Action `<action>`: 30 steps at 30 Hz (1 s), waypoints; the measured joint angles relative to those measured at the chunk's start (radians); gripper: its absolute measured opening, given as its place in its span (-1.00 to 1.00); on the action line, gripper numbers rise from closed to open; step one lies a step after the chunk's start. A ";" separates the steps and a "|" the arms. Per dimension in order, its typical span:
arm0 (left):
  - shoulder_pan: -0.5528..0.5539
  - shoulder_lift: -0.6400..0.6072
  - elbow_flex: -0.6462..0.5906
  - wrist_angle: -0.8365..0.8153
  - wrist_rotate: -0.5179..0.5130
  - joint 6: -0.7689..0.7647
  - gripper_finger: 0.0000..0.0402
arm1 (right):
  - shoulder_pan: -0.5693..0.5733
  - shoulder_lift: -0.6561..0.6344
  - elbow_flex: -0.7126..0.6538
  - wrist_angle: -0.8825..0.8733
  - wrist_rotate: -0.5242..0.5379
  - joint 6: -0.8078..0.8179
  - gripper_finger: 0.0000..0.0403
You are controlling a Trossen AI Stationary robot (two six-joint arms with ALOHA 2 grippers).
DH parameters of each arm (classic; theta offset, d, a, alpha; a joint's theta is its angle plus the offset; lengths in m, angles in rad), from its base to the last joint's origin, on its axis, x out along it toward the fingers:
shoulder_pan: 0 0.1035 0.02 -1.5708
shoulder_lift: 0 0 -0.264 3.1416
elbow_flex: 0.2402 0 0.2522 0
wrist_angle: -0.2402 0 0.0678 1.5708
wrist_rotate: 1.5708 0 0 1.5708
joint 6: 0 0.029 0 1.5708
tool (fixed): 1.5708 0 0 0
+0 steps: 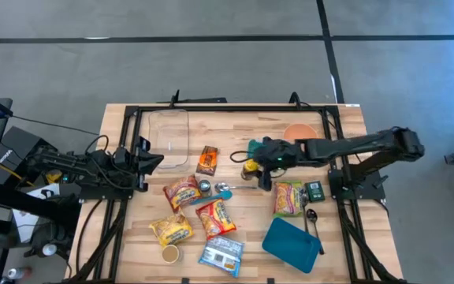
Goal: Pick & Place Food Item
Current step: Put the yellow seasoning bottle into the blue bin
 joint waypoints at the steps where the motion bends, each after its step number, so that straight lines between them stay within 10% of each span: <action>1: 0.000 0.000 0.000 0.001 0.000 0.000 -0.94 | 0.013 -0.024 0.000 -0.009 0.003 0.010 0.08; 30: 0.000 0.004 0.000 0.005 -0.004 0.000 -0.94 | 0.577 -0.217 0.000 -0.323 0.269 0.601 0.08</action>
